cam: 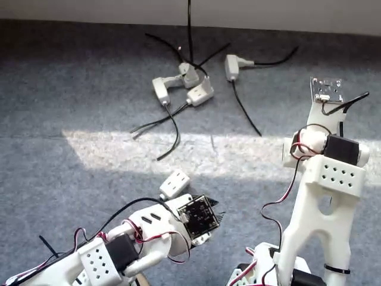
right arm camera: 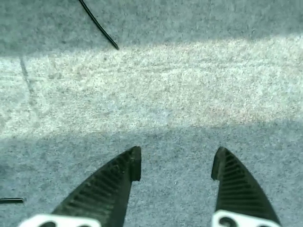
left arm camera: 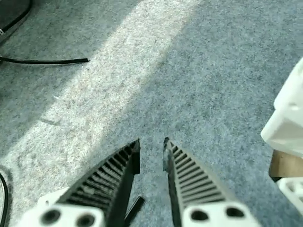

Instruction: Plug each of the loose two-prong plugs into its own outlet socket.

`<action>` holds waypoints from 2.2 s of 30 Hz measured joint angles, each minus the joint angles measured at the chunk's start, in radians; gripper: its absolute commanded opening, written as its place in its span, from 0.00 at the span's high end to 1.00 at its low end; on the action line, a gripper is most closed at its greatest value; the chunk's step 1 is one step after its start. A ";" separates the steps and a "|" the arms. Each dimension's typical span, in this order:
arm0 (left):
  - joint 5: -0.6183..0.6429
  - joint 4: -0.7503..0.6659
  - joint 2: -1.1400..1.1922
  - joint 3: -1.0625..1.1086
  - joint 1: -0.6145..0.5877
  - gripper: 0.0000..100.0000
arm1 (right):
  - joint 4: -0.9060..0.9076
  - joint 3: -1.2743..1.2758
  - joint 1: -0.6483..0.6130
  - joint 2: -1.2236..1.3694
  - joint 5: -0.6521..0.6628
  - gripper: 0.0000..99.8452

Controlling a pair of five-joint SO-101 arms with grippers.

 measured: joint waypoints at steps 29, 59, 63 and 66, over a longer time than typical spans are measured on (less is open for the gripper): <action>0.000 -0.242 0.002 -0.256 -0.611 0.99 | -0.005 0.000 -0.002 0.000 0.000 0.75; 0.002 -0.680 0.002 0.170 -1.022 0.98 | -0.157 0.107 0.071 0.000 0.000 0.75; 0.000 -0.505 0.002 0.170 -1.131 0.82 | -0.181 0.175 0.071 0.000 0.029 0.75; -0.003 -0.382 0.002 0.170 -1.192 0.74 | -0.224 0.227 0.071 0.000 0.044 0.75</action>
